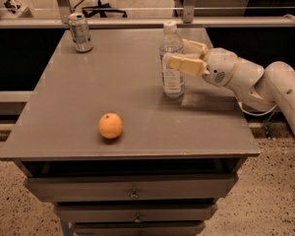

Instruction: Place blue plastic bottle upright

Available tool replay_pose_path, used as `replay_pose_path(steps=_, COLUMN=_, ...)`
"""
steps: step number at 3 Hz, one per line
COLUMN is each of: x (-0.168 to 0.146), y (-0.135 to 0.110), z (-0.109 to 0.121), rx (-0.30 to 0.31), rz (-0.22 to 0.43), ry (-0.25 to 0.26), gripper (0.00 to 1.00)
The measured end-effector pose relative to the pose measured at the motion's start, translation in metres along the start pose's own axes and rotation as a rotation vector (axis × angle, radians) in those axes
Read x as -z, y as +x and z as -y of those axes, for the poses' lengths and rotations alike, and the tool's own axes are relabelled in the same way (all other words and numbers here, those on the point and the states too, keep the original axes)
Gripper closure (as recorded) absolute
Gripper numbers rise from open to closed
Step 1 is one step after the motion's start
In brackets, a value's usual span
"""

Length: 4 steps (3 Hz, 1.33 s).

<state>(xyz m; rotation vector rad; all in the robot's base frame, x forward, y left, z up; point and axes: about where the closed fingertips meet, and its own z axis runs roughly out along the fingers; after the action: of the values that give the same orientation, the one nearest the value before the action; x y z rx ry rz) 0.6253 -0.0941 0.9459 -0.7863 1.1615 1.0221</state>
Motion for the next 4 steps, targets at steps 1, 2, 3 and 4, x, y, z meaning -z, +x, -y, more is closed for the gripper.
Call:
replay_pose_path(steps=1, x=0.004, y=0.004, z=-0.001, rx=0.005, rz=0.003, ry=0.004, gripper=0.58)
replay_pose_path(steps=2, x=0.009, y=0.006, z=-0.003, rx=0.012, rz=-0.003, ry=0.013, gripper=0.35)
replay_pose_path(steps=3, x=0.016, y=0.008, z=-0.004, rx=0.020, rz=-0.012, ry=0.031, gripper=0.12)
replay_pose_path(steps=4, x=0.022, y=0.006, z=-0.004, rx=0.029, rz=-0.024, ry=0.046, gripper=0.00)
